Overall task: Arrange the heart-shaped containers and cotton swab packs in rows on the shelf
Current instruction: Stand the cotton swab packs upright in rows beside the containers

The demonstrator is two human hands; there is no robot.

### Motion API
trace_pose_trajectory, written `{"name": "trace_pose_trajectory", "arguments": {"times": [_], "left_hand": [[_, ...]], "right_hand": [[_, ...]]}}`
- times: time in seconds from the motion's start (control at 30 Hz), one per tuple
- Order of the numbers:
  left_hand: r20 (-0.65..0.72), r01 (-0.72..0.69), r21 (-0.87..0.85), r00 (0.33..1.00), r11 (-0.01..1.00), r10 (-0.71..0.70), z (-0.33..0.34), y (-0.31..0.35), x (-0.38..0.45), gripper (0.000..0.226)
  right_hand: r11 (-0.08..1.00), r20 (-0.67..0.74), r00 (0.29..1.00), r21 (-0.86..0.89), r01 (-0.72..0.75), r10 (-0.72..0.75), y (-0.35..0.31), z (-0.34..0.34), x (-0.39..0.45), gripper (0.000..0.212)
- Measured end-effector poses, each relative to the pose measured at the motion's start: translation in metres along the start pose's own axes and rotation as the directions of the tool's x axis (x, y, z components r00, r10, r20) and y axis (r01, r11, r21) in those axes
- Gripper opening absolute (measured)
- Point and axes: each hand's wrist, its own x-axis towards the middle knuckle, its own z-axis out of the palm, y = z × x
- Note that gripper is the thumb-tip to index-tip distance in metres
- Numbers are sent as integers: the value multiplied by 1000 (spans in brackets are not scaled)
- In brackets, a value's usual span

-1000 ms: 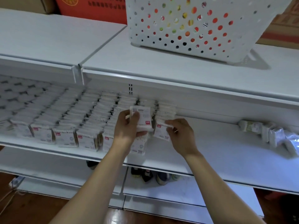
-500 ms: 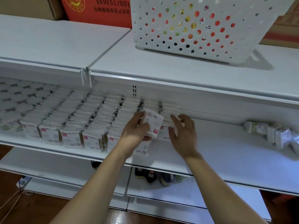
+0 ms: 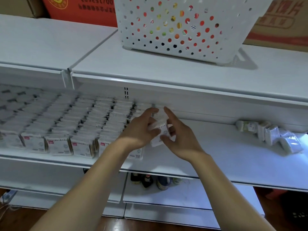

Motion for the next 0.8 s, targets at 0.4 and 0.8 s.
{"name": "trace_pose_trajectory", "arguments": {"times": [0.4, 0.8], "left_hand": [[146, -41, 773, 983, 634, -114, 2, -49, -12, 65], [41, -29, 731, 999, 682, -1, 15, -41, -9, 70]], "right_hand": [[969, -268, 961, -213, -124, 64, 42, 74, -12, 45], [804, -335, 941, -547, -234, 46, 49, 77, -16, 60]]}}
